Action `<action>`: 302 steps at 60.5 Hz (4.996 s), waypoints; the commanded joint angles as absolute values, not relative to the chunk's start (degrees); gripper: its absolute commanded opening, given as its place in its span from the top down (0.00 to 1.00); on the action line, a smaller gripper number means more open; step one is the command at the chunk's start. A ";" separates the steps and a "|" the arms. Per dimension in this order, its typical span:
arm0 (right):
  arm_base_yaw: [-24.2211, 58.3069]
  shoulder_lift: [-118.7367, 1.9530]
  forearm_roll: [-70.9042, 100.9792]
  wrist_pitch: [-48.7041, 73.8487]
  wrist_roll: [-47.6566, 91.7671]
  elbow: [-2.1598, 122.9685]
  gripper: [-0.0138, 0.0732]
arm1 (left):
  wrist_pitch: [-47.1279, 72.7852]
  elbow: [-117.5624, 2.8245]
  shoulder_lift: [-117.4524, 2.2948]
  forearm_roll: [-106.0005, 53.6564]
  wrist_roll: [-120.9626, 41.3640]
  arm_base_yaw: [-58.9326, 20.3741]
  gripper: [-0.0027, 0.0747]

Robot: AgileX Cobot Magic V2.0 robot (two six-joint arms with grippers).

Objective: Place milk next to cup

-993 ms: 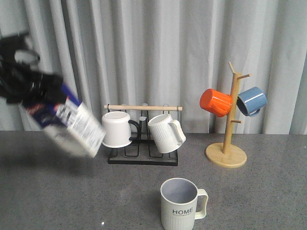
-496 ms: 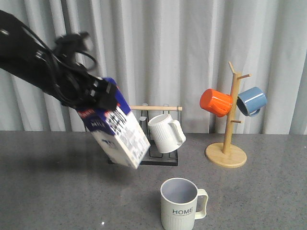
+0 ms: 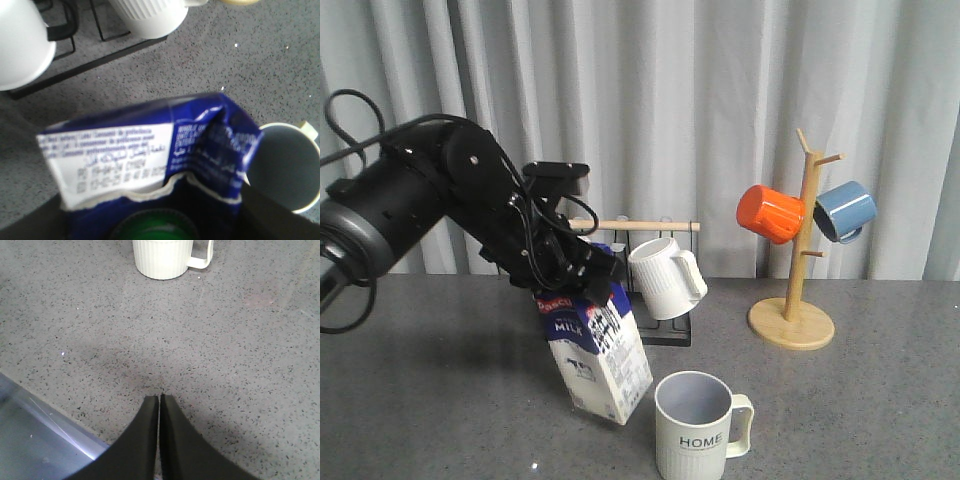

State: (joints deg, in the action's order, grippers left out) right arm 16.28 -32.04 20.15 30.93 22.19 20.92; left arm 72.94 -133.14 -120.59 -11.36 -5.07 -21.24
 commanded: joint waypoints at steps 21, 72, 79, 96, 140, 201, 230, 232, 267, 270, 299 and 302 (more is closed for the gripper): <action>16.18 -32.03 21.00 26.84 22.57 22.55 0.85 | 71.58 -126.62 -117.73 -11.94 -4.51 -21.95 0.90; 16.18 -32.03 20.94 26.77 22.57 22.55 0.85 | 71.58 -126.69 -110.94 -14.98 -4.45 -21.95 0.20; 16.18 -32.03 20.80 26.63 22.57 22.55 0.85 | 71.58 -126.73 -109.08 -14.91 -4.52 -21.95 0.21; 16.06 -32.03 20.75 22.41 20.71 22.55 0.85 | 71.58 -126.73 -101.74 -14.86 -4.76 -21.95 0.54; 16.06 -32.03 21.03 21.05 19.58 22.55 0.85 | 68.40 -117.95 -78.74 -5.46 -6.63 -21.95 0.98; 16.06 -32.03 21.03 21.81 19.59 22.55 0.85 | 46.85 -44.62 -15.68 8.68 10.42 -21.95 0.97; 16.06 -32.03 21.03 21.86 19.59 22.55 0.85 | 3.90 -10.17 -15.69 18.07 17.68 -12.10 0.97; 16.06 -32.03 21.03 21.86 19.59 22.55 0.85 | 3.90 -9.23 -15.69 18.07 19.42 -11.10 0.97; 16.06 -31.98 21.03 21.99 19.59 22.55 0.85 | 6.20 1.76 1.57 17.88 22.82 -7.47 0.97; 16.06 -32.05 21.03 22.15 19.59 22.55 0.85 | 5.04 2.88 1.43 17.88 23.96 -6.74 0.97; 16.06 -32.05 21.03 22.15 19.59 22.55 0.85 | 5.48 2.79 1.38 18.04 25.17 -6.30 0.97; 16.06 -32.05 21.03 22.15 19.59 22.55 0.85 | 5.42 2.79 1.38 17.40 24.42 -6.30 0.97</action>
